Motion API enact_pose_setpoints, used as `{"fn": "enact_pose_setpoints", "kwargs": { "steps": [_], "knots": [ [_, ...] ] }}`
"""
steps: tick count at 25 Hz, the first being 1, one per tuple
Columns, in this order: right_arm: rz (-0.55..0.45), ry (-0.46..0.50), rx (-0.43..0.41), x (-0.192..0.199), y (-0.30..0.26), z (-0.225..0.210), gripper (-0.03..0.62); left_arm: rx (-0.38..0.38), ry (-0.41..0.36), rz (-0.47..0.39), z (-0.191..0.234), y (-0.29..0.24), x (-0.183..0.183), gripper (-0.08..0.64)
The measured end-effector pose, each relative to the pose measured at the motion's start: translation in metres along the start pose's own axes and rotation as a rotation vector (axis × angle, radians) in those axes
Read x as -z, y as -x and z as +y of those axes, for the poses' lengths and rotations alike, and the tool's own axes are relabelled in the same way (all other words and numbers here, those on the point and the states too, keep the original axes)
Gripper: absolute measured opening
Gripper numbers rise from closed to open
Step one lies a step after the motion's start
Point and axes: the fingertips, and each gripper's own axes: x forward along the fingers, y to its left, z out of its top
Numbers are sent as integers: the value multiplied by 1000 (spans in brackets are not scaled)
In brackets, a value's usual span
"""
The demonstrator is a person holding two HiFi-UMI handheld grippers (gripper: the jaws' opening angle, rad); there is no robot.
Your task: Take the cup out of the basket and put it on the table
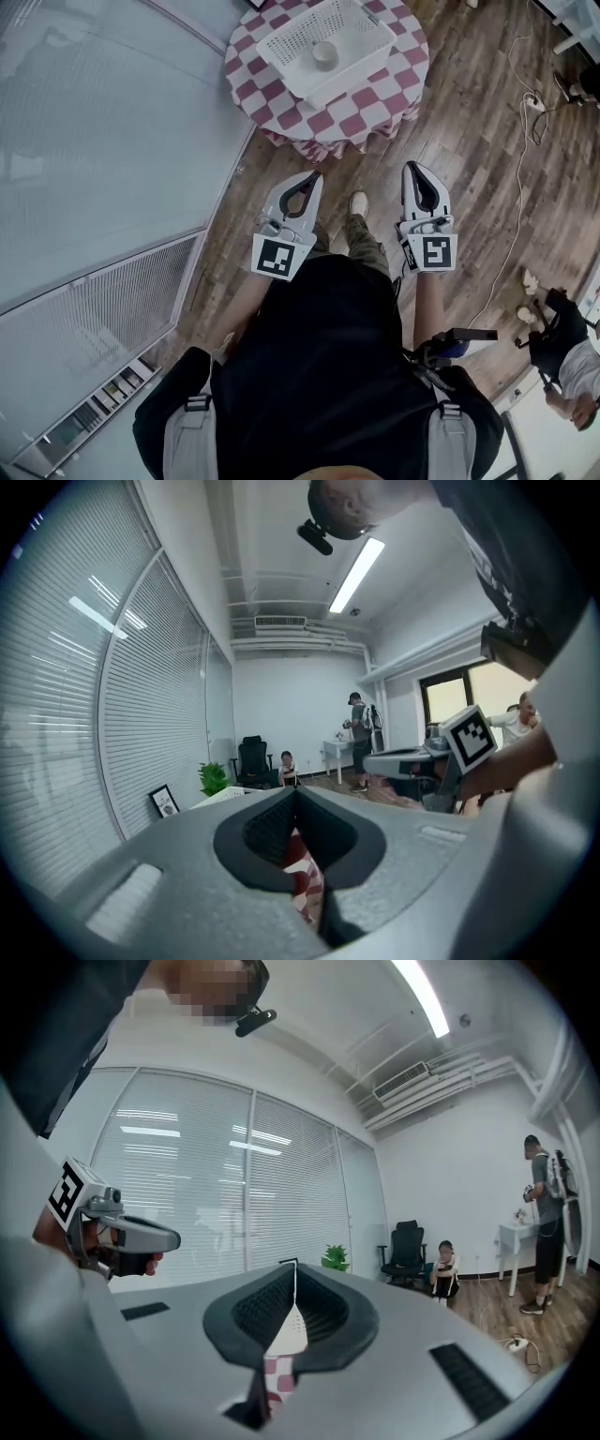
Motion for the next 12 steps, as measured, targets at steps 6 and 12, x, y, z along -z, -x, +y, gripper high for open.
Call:
{"fn": "enact_pose_setpoints", "kwargs": {
  "steps": [6, 12],
  "knots": [
    [59, -102, 121, 30, 26, -72, 12, 4, -82, 113, 27, -53, 6, 0],
    [112, -133, 238, 61, 60, -112, 12, 38, -158, 280, 98, -120, 18, 0]
  ]
}}
